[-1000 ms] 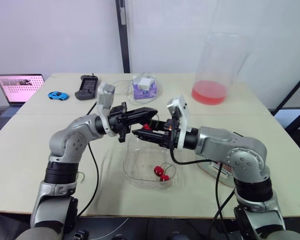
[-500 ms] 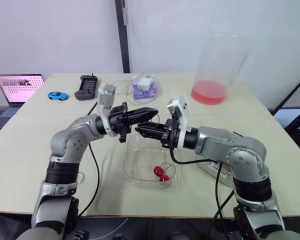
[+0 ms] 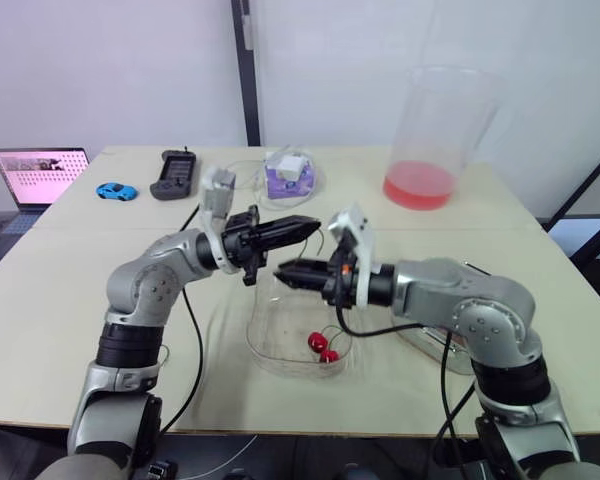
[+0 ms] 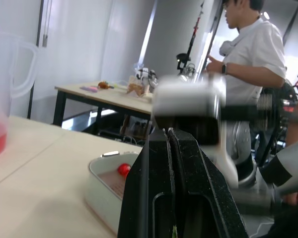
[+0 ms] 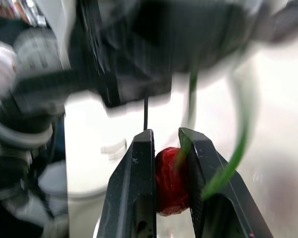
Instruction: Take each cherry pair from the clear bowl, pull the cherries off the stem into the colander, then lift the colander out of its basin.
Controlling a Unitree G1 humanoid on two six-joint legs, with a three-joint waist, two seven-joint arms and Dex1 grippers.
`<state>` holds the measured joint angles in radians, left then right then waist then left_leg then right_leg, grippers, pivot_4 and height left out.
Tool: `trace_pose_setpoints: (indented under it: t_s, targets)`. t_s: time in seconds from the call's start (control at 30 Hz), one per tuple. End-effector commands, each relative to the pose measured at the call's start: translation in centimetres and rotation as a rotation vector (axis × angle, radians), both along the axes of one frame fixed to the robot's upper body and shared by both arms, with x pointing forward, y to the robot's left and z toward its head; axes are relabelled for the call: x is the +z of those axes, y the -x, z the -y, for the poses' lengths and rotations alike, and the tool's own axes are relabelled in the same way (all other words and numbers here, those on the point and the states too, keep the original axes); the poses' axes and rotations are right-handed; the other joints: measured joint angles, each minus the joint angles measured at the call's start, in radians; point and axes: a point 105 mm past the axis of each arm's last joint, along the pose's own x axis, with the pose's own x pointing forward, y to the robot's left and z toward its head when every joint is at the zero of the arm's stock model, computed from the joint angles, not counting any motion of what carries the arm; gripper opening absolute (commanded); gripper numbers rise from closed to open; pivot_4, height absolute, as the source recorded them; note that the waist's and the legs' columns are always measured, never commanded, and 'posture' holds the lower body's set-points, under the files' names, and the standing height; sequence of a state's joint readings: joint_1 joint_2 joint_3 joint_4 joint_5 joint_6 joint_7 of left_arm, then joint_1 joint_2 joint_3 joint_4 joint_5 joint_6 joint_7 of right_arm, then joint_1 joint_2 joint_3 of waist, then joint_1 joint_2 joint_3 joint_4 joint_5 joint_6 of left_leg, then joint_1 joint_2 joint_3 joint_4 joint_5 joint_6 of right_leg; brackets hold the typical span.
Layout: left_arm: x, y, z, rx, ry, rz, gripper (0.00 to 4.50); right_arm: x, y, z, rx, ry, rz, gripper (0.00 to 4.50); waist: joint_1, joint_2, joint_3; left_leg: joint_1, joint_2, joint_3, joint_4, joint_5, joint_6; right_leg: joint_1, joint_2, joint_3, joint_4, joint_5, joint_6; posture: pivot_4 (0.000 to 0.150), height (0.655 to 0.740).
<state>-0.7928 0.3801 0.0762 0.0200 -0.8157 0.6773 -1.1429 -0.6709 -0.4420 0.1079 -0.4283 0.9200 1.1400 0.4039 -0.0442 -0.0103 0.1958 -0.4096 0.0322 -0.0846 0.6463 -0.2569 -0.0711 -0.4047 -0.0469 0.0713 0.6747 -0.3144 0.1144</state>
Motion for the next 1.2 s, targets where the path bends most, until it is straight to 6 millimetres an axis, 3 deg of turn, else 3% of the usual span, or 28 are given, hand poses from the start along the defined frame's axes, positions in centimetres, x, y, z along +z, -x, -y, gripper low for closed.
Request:
trace_pose_setpoints:
  t_s: [0.03,0.17,0.3,0.5,0.6,0.7,0.73,0.8,0.97,1.1,1.2]
  targets:
    - [1.5,0.5,0.3,-0.013,0.021,0.07,0.0,1.0,0.6,0.5,0.01,-0.006,0.05,0.61,0.0,0.0,0.0,0.0,0.0,0.0,0.0,0.0,0.0,0.0,0.0,0.0,0.0,0.0,0.0,0.15,0.7332]
    - [1.6,0.5,0.2,-0.012,0.022,0.075,0.0,1.3,0.8,1.8,-0.013,0.008,0.06,0.61,0.0,0.0,0.0,0.0,0.0,0.0,0.0,0.0,0.0,0.0,0.0,0.0,0.0,0.0,0.0,0.15,0.7332]
    - [1.5,0.6,-0.3,0.0,0.013,0.073,0.0,2.9,0.9,4.5,-0.05,0.017,0.091,0.61,0.001,0.0,0.0,0.0,0.0,0.0,0.0,0.0,0.0,0.0,0.0,0.0,0.0,0.0,0.0,0.15,0.7332]
    - [0.5,0.1,-2.6,0.073,-0.046,0.064,0.0,5.1,-0.7,14.9,-0.329,0.299,0.176,0.61,0.006,0.0,0.0,0.0,0.0,0.001,0.0,0.0,0.001,0.001,0.0,0.0,-0.002,0.0,0.0,0.15,0.7332]
    - [-0.1,0.2,-3.4,0.095,-0.069,0.052,0.0,3.9,-1.2,19.0,-0.399,0.454,0.152,0.61,0.004,0.0,0.0,0.0,0.0,0.001,0.0,-0.001,0.002,0.001,0.0,0.0,-0.003,0.0,0.0,0.15,0.7332]
    - [-0.5,0.4,-3.8,0.112,-0.084,0.044,0.0,2.2,-1.4,21.5,-0.413,0.531,0.112,0.61,-0.001,0.001,0.0,0.0,0.0,0.002,0.0,-0.001,0.002,0.001,0.0,0.001,-0.003,0.0,0.0,0.15,0.7332]
    - [-0.7,0.4,-4.0,0.118,-0.086,0.042,0.0,1.5,-1.5,22.1,-0.417,0.548,0.101,1.35,-0.001,0.001,0.0,0.001,0.0,0.002,0.0,-0.001,0.002,0.001,0.0,0.001,-0.003,0.0,0.0,0.15,0.7332]
    - [-0.8,0.5,-4.1,0.126,-0.088,0.04,0.0,0.9,-1.6,22.8,-0.415,0.567,0.093,2.08,0.0,0.001,0.001,0.001,0.0,0.002,0.0,-0.001,0.002,0.001,0.0,0.001,-0.002,0.0,0.0,0.15,0.7332]
    - [-0.9,0.7,-4.2,0.136,-0.087,0.034,0.0,1.2,-1.6,22.8,-0.404,0.514,0.08,4.43,0.002,0.001,0.001,0.001,0.0,0.002,0.0,-0.001,0.002,0.001,0.0,0.001,-0.002,0.0,0.0,0.15,0.7332]
    - [-1.0,0.9,-4.5,0.142,-0.096,0.029,0.0,4.2,-1.2,22.5,-0.389,0.456,0.126,4.43,0.001,0.001,0.001,0.001,0.0,0.002,0.0,-0.001,0.002,0.001,0.0,0.001,-0.002,0.0,0.0,0.15,0.7332]
    - [-0.8,1.0,-4.9,0.154,-0.108,0.027,0.0,6.7,-0.5,21.0,-0.314,0.381,0.161,4.43,0.001,0.001,0.001,0.001,0.0,0.002,0.0,-0.001,0.002,0.001,0.0,0.001,-0.002,0.0,0.0,0.15,0.7332]
